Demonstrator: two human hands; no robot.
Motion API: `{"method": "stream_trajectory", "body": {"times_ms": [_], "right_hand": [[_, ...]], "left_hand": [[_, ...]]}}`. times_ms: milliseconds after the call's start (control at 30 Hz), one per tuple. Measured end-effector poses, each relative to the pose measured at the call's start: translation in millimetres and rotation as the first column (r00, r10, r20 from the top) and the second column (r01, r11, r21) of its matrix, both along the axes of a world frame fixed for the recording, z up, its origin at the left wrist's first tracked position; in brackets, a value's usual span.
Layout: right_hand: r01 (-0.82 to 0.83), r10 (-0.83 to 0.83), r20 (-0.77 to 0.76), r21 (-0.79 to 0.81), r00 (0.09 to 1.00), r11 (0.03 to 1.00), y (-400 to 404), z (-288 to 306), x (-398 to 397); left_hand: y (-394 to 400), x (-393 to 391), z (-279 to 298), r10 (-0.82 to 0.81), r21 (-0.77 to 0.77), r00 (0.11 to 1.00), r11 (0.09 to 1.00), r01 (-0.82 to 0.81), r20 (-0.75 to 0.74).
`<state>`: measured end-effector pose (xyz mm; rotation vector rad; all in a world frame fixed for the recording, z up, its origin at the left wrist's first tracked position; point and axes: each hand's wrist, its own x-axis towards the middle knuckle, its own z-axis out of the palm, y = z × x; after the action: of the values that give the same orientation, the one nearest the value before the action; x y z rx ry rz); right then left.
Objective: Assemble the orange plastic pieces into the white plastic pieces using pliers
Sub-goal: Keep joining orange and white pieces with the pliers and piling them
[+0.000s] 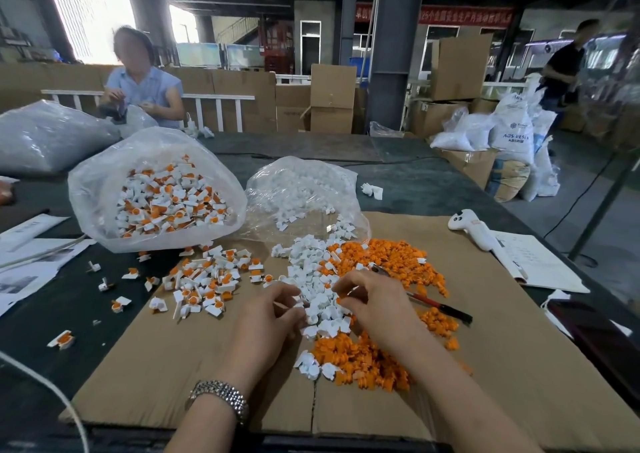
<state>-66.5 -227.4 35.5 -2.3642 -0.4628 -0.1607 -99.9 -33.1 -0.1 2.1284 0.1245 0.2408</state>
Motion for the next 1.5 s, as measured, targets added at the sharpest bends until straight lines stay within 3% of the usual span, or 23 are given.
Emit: {"method": "stream_trajectory", "body": {"times_ms": [67, 100, 167, 200, 233, 333, 533, 667, 800, 967, 1100, 1300, 1500], "right_hand": [[-0.001, 0.003, -0.036, 0.067, 0.999, 0.998, 1.5, 1.1, -1.3], [0.0, 0.006, -0.053, 0.107, 0.999, 0.994, 2.4, 2.0, -2.1], [-0.004, 0.021, -0.08, 0.203, 0.997, 0.979, 4.3, 5.0, -4.1], [-0.011, 0.033, -0.085, 0.254, 0.996, 0.967, 5.2, 6.9, -4.9], [-0.023, 0.05, -0.082, 0.301, 0.995, 0.953, 5.9, 9.1, -6.1], [-0.059, 0.095, -0.076, 0.384, 0.993, 0.922, 9.0, 16.5, -9.7], [-0.087, 0.086, 0.015, 0.264, 0.996, 0.961, 16.8, 22.3, -16.7], [-0.106, 0.096, 0.051, 0.236, 0.994, 0.966, 19.3, 25.4, -19.3], [-0.118, 0.098, 0.112, 0.187, 0.989, 0.975, 21.3, 28.1, -21.8], [-0.194, 0.161, 0.201, 0.157, 0.966, 0.968, 17.5, 31.9, -23.5], [-0.219, 0.192, 0.206, 0.116, 0.959, 0.969, 16.7, 30.5, -25.8], [-0.076, 0.065, 0.054, 0.238, 0.996, 0.968, 21.0, 29.1, -26.9], [-0.083, 0.083, 0.013, 0.242, 0.996, 0.967, 20.1, 30.1, -30.0]], "left_hand": [[-1.1, -3.1, 3.9, -0.011, -0.216, 0.999, 0.976, 0.001, -0.046], [-2.2, -4.6, 6.2, -0.038, -0.409, 0.996, 0.912, 0.001, -0.083], [-5.7, -8.2, 13.0, -0.129, -0.802, 0.981, 0.596, -0.039, -0.144], [-6.5, -8.3, 14.8, -0.162, -0.889, 0.974, 0.453, -0.066, -0.156], [-6.3, -7.6, 15.5, -0.18, -0.913, 0.97, 0.401, -0.077, -0.161], [-3.1, -5.1, 15.3, -0.201, -0.927, 0.97, 0.372, -0.05, -0.133], [-2.6, -7.0, 16.8, -0.245, -0.958, 0.967, 0.286, 0.004, -0.07], [-5.9, -8.9, 20.6, -0.211, -0.958, 0.976, 0.285, 0.013, -0.05], [-10.3, -11.5, 26.1, -0.15, -0.926, 0.989, 0.373, 0.058, 0.002], [-5.3, -13.8, 31.3, -0.23, -0.952, 0.973, 0.303, 0.053, -0.019], [-1.9, -14.8, 31.5, -0.261, -0.948, 0.965, 0.314, 0.054, -0.032], [-11.3, -20.5, 27.0, -0.097, -0.862, 0.995, 0.5, 0.08, 0.036], [-7.6, -22.8, 31.8, -0.163, -0.772, 0.986, 0.625, 0.119, 0.02]]}}
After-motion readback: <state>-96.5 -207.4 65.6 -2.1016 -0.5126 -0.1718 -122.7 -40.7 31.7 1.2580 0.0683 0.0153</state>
